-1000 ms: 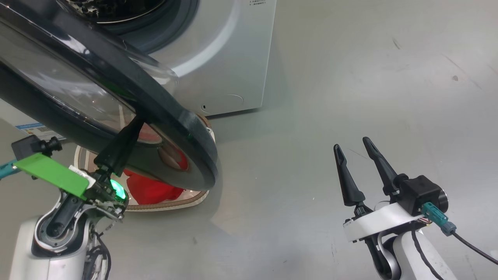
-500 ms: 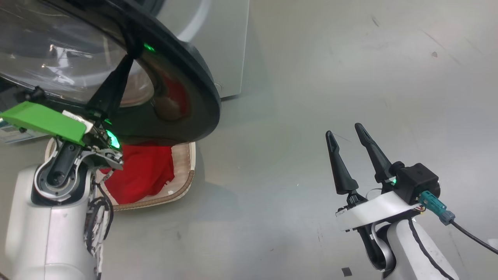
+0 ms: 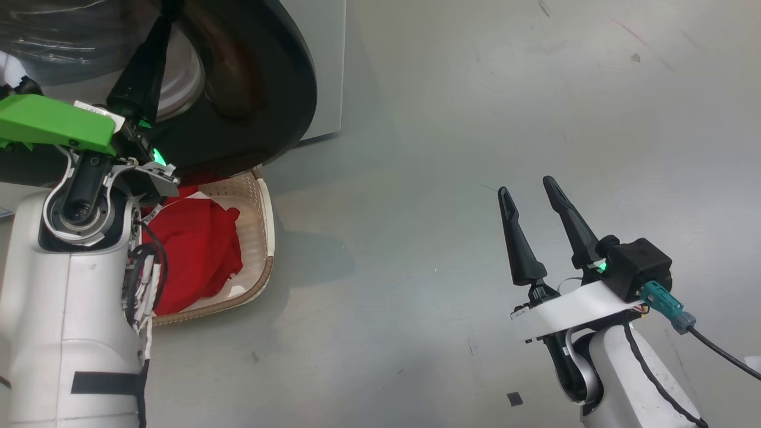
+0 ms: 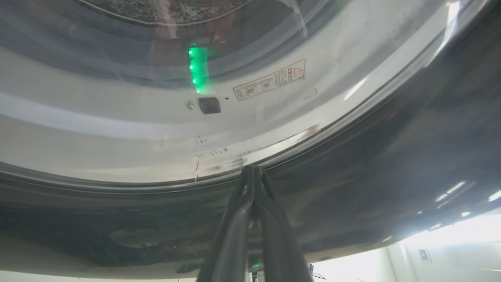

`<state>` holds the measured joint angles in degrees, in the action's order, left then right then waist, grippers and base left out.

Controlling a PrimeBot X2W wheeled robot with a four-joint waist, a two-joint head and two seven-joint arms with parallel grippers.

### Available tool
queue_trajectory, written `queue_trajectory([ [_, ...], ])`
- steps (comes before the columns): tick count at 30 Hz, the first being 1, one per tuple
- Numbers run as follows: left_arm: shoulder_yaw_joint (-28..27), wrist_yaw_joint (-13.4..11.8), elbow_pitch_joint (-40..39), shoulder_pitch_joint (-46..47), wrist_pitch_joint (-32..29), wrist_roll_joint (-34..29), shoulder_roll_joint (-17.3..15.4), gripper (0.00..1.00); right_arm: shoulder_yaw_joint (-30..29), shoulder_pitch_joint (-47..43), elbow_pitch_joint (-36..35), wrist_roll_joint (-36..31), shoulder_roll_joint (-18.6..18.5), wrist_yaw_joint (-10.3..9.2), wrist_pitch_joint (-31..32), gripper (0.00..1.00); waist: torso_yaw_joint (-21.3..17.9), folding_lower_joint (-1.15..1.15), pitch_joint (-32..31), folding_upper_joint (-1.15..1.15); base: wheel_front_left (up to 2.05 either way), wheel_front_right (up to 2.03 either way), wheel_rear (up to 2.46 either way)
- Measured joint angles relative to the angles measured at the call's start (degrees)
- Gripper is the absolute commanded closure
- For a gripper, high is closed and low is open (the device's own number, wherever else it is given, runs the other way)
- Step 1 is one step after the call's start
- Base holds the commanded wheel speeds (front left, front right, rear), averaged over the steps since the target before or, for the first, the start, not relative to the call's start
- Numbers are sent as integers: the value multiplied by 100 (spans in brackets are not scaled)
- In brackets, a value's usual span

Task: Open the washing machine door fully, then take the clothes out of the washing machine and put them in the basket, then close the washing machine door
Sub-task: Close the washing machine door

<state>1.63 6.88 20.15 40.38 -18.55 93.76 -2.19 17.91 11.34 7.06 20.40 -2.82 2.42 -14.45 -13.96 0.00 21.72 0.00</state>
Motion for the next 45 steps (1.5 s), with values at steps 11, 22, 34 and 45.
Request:
queue_trajectory([
  [11, 293, 0, 213, 147, 89, 111, 16, 100, -151, 0, 47, -29, 0, -86, 0, 0, 115, 0, -40, 0, 0, 0, 0],
  [22, 330, 0, -144, -505, 99, 605, 81, 100, -337, -2, 148, -223, 0, -99, 0, 0, 496, 0, -179, 0, 0, 0, 0],
  [34, 100, 1, -654, -1841, 299, 1251, 75, 93, -516, -199, 369, -318, -2, -98, -1, 0, 902, 0, -568, 0, 0, 0, 0],
  [45, 18, 1, -1171, -2888, 461, 1413, 64, 0, -587, -464, 493, -387, -8, -73, 0, 0, 1202, 0, -1025, 0, 0, 0, 0],
])
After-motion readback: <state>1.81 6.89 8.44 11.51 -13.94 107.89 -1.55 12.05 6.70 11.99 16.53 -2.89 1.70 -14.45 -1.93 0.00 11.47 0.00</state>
